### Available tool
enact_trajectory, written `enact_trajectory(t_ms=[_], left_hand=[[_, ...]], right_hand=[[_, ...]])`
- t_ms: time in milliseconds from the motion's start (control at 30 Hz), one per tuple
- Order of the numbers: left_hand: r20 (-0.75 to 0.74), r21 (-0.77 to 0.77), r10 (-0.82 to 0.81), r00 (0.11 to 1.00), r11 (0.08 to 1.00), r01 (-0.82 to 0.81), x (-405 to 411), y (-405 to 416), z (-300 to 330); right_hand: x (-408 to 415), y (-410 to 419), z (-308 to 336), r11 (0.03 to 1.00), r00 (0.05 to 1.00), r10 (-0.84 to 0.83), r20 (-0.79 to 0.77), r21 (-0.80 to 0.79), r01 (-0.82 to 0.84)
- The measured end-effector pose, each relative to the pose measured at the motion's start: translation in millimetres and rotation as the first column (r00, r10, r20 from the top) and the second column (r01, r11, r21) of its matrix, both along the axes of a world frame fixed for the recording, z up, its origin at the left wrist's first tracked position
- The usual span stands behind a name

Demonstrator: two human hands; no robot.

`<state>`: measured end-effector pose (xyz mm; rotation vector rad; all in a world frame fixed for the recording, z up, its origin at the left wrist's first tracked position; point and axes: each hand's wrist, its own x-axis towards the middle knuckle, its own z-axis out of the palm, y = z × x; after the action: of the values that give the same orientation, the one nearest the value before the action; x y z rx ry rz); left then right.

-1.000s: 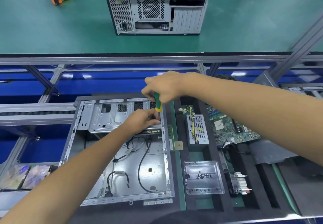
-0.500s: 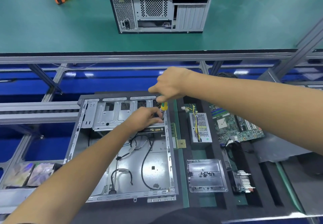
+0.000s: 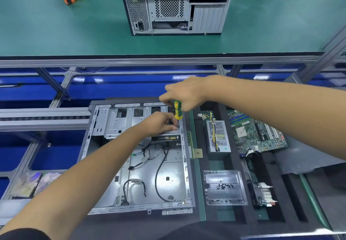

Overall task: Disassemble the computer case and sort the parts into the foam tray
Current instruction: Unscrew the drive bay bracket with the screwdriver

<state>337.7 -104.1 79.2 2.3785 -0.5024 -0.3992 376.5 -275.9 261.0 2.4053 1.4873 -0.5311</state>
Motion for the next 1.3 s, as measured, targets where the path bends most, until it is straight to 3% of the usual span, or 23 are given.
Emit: enact_trajectory(t_ms=[100, 133, 300, 433, 600, 733, 967, 1300], left_hand=[[-0.014, 0.019, -0.027, 1.0, 0.999, 0.027, -0.3, -0.7, 2.7], [-0.022, 0.014, -0.032, 0.999, 0.999, 0.032, -0.8, -0.7, 3.4], [-0.05, 0.0, -0.035, 0.998, 0.999, 0.035, 1.3, 0.0, 7.3], [-0.048, 0.017, -0.055, 0.997, 0.998, 0.056, 2.3, -0.2, 6.3], [0.009, 0.08, -0.102, 0.995, 0.992, 0.101, 2.5, -1.7, 6.9], [0.053, 0.127, -0.115, 0.992, 0.986, 0.107, 1.5, -3.7, 8.9], [0.162, 0.335, -0.213, 0.963, 0.93, 0.15, 4.6, -11.7, 19.6], [0.143, 0.562, -0.217, 0.966, 0.821, 0.102, 5.1, -28.7, 26.1]], right_hand=[[-0.4, 2.0, -3.5, 0.996, 0.967, 0.054, 0.25, -0.078, -0.035], [0.5, 1.2, -4.2, 0.995, 0.959, 0.087, 0.268, -0.061, -0.073], [5.0, -6.2, 3.9, 0.999, 0.998, -0.007, -0.062, 0.035, 0.009], [4.5, -6.0, 1.4, 0.999, 0.989, 0.032, 0.143, -0.041, -0.026], [3.0, -1.9, 2.2, 1.0, 1.0, 0.013, 0.004, -0.003, -0.013], [1.6, 0.8, -0.8, 0.997, 0.985, 0.065, 0.157, -0.054, -0.058], [-3.6, -2.1, -4.3, 0.993, 0.998, 0.055, 0.004, 0.103, -0.056], [2.4, -0.1, 6.9, 0.983, 0.999, 0.033, 0.025, 0.178, -0.037]])
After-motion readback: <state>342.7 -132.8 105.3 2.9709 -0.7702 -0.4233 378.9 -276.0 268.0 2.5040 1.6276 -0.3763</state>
